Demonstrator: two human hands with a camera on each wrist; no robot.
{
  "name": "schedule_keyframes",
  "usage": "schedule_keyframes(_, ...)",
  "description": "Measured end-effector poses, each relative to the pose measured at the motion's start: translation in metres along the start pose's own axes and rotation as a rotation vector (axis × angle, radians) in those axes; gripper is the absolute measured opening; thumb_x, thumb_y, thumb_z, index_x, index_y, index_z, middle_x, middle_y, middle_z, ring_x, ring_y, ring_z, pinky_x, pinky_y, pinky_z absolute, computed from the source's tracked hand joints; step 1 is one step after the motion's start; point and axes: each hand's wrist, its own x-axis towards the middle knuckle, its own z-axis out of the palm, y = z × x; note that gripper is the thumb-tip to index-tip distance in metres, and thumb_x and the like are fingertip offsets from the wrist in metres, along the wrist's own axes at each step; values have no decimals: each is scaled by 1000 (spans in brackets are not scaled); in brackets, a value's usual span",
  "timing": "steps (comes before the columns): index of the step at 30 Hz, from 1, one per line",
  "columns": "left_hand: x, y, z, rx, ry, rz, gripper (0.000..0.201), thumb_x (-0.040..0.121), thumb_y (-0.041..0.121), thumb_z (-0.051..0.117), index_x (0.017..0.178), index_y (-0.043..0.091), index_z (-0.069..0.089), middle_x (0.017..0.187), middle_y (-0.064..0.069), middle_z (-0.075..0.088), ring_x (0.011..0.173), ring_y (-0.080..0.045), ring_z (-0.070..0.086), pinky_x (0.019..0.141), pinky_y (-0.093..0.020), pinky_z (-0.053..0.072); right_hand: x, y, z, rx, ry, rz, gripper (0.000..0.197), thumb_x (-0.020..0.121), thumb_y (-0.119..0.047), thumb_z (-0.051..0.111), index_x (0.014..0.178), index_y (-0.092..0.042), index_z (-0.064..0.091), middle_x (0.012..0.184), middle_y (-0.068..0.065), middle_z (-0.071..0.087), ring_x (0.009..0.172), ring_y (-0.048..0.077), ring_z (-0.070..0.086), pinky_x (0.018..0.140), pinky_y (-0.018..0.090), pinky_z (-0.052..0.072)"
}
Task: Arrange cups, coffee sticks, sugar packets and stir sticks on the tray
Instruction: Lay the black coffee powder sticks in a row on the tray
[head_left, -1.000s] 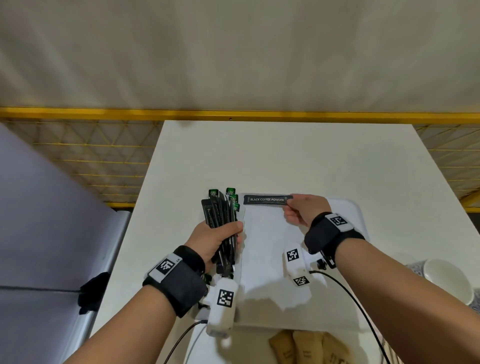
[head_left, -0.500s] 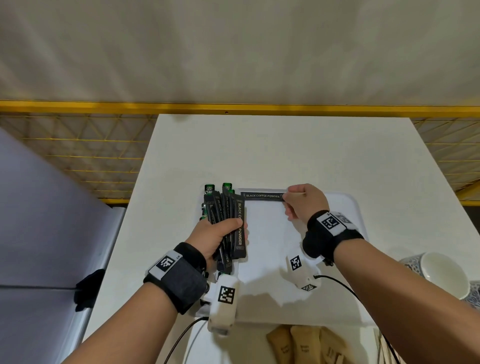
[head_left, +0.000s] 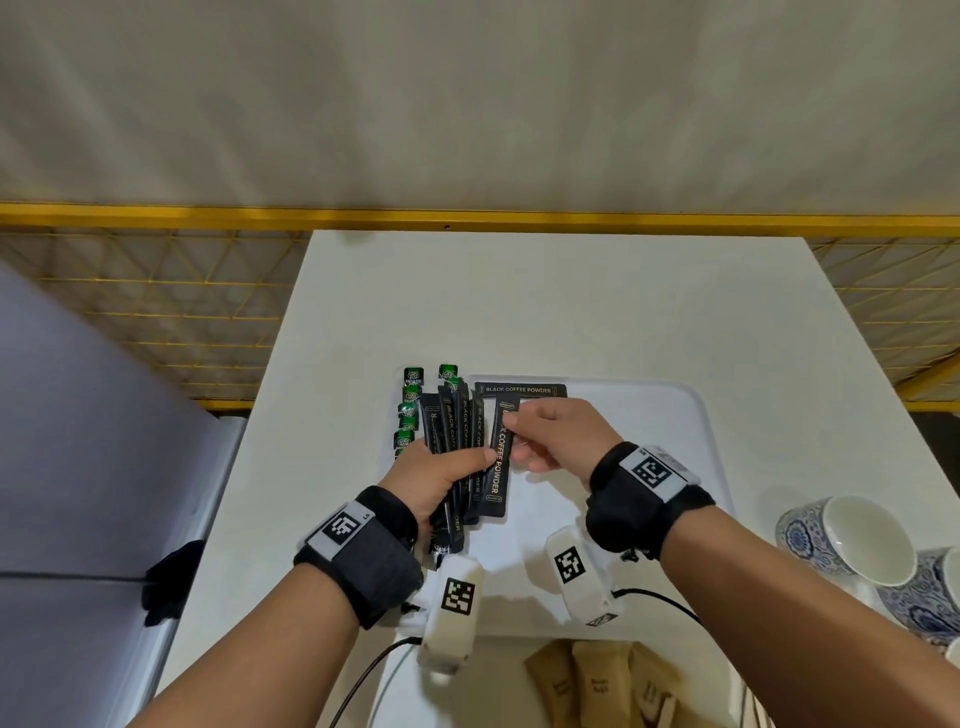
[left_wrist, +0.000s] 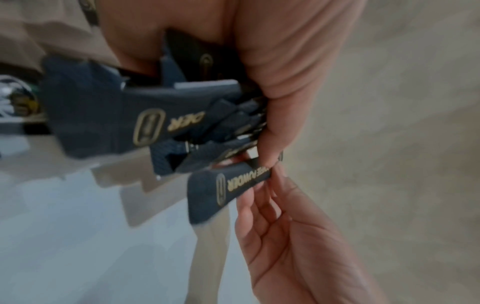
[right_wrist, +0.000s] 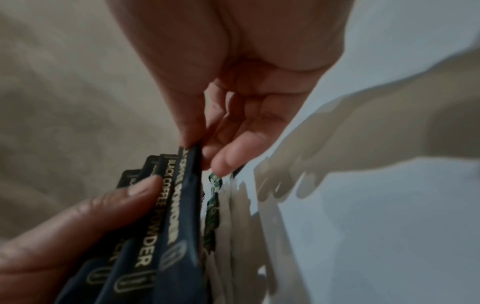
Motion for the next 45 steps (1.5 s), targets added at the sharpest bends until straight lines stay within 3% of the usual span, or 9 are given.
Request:
schedule_keyframes(6,4,0,2,-136,109,5,22,77,9,76,93,1,63,68,-15,59,54,-23,55,56,-31,48,-5,4,-1,-82,-65,-66,15,91,-16,62,97,-21,74,80,13,72,63,17,65,66,31,56)
schedule_keyframes(10,6,2,4,-144,102,0,9,79,-2,69,85,2,64,61,-14,59,51,-22,54,56,-31,48,-4,5,-5,-160,-61,-108,13,80,-18,75,86,-29,76,77,-4,73,70,6,65,82,28,52)
schedule_keyframes(13,9,1,5,-146,147,6,5,81,-3,65,82,1,63,60,-14,59,47,-21,54,51,-27,50,-3,5,-13,-196,-78,-62,17,77,-20,78,88,-32,73,76,1,71,67,8,62,78,27,50)
schedule_keyframes(16,13,1,1,-195,236,17,2,82,1,66,81,1,66,59,-12,63,45,-20,57,46,-26,51,-5,6,-26,-120,-93,27,17,80,-10,74,93,-21,72,73,9,69,62,16,62,64,25,53)
schedule_keyframes(23,16,1,-9,-257,243,-4,6,81,5,70,84,4,66,62,-12,62,49,-22,55,52,-27,47,11,16,-40,311,175,81,18,90,6,56,104,2,66,73,17,62,49,15,59,59,20,55)
schedule_keyframes(28,15,1,-14,-201,210,35,8,83,2,67,76,4,65,63,-13,61,49,-20,56,52,-26,50,26,12,-39,149,273,53,17,90,7,54,100,0,66,72,13,59,42,9,54,50,16,50)
schedule_keyframes(35,17,-4,-12,-222,202,-19,11,78,6,73,87,4,65,71,-17,62,56,-24,56,59,-33,48,34,11,-43,-144,363,44,9,82,-4,70,84,-11,64,72,9,64,53,16,54,49,22,50)
schedule_keyframes(39,17,-4,-9,-260,186,-10,12,79,4,72,88,4,64,73,-17,61,58,-24,57,58,-31,47,37,12,-49,-432,417,-34,13,77,-17,75,79,-21,63,75,-1,64,68,16,57,68,28,50)
schedule_keyframes(45,16,-4,-6,-280,151,-6,15,82,1,68,94,0,61,74,-17,58,56,-22,56,54,-28,49,39,4,-31,-664,242,-104,11,83,-14,65,85,-21,73,73,-13,61,69,5,53,57,9,36)
